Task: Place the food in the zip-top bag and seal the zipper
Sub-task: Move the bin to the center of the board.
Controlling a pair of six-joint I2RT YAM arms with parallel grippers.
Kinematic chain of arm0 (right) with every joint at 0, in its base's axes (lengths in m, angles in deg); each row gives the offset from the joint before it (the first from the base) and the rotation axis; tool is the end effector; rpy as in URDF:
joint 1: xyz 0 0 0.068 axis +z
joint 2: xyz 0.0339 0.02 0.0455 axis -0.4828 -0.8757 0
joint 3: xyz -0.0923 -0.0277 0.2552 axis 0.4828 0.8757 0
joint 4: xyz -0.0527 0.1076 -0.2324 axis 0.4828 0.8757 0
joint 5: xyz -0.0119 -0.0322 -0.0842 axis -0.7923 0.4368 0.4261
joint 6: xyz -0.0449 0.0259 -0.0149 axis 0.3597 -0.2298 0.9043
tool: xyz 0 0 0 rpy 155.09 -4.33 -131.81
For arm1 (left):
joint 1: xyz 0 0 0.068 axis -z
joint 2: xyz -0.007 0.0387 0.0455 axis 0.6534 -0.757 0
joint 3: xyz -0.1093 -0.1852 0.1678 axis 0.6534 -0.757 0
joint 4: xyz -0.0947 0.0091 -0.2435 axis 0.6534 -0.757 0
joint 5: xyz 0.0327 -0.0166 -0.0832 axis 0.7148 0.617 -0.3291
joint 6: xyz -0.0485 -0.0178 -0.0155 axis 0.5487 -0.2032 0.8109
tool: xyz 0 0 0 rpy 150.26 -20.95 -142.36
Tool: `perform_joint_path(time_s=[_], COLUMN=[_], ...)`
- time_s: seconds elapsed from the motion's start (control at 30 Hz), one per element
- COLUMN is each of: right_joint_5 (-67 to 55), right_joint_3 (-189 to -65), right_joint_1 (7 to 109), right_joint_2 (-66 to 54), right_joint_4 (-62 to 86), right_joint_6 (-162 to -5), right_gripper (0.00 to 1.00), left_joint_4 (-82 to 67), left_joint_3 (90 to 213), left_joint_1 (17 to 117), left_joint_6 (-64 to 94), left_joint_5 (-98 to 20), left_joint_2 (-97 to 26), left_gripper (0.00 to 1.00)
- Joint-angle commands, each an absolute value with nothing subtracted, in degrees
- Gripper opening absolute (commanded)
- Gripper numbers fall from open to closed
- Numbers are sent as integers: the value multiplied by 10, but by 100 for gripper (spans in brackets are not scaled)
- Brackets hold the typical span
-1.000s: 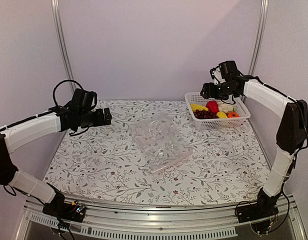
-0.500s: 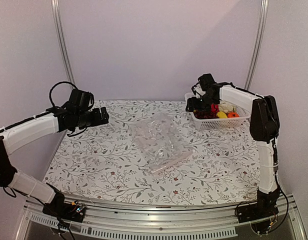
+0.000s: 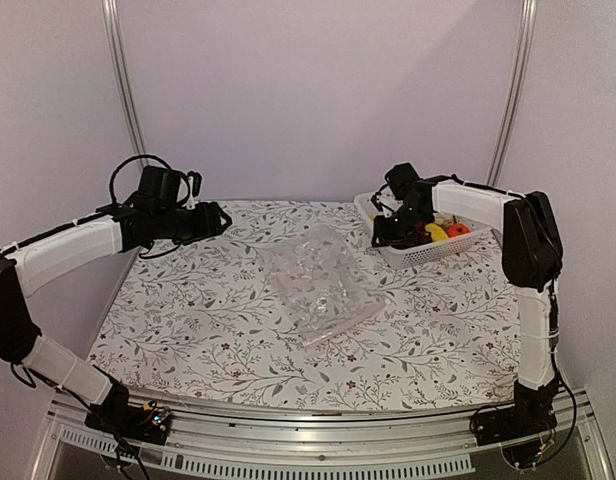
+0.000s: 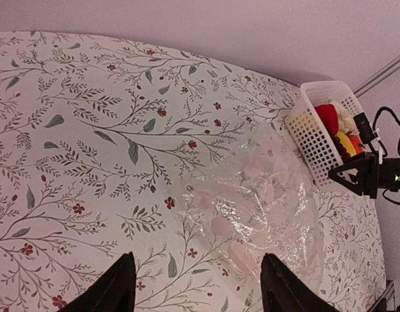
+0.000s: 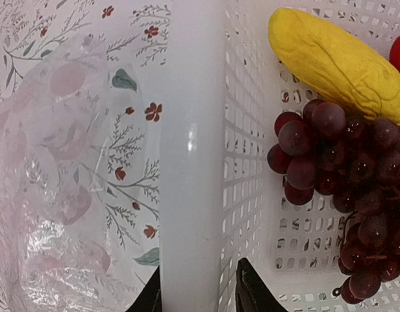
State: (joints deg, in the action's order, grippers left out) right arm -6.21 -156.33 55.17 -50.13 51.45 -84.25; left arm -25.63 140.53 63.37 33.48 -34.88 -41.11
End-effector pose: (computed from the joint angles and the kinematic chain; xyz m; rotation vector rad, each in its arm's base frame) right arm 0.4255 0.2156 0.2044 -0.4753 2.6205 0.3789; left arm 0.2917 -0.1241 0.2854 -0.1056 2.2481 -0.5859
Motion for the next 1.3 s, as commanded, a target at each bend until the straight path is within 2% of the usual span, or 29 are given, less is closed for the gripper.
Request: perform_joint_path(time_s=[0.0,0.17,0.3,0.43,0.57,0.73,0.9,1.1,1.27], right_joint_5=[-77,-52,-5,51,-8,-62,-14,-7,-12], right_joint_3=[-1444,-1275,-1189,-1183,-1228,-1334,-1448,-1537,-1577], right_joint_1=[599,599,599,598,598,598,598,587,574], right_joint_2=[-407,-300,-195,-127,-105,-151,-271,-364,-422], right_joint_4=[566,593,641,686,657,577,575,586,592], right_joint_6=[-852,-894,-927,-968,-984,-1005,-1070,-1152,-1197], right_gripper=[29,35,50,66,69,71,70,74,68], left_joint_4=[-210,-203,-196,-201,-210,-244,-283,-320,-327], left_joint_3=[1438,1465,1470,1471,1471,1488,1512,1518,1500], left_joint_1=[633,636,642,651,661,667,677,693,712], left_joint_6=[334,330,328,323,309,299,318,363,370], left_joint_5=[-410,-429,-430,-422,-415,-394,-375,-344,-333], left_joint_2=[-438,-469,-482,-489,-487,-491,-491,-474,-453], left_gripper=[64,64,64,65,65,65,64,62,62])
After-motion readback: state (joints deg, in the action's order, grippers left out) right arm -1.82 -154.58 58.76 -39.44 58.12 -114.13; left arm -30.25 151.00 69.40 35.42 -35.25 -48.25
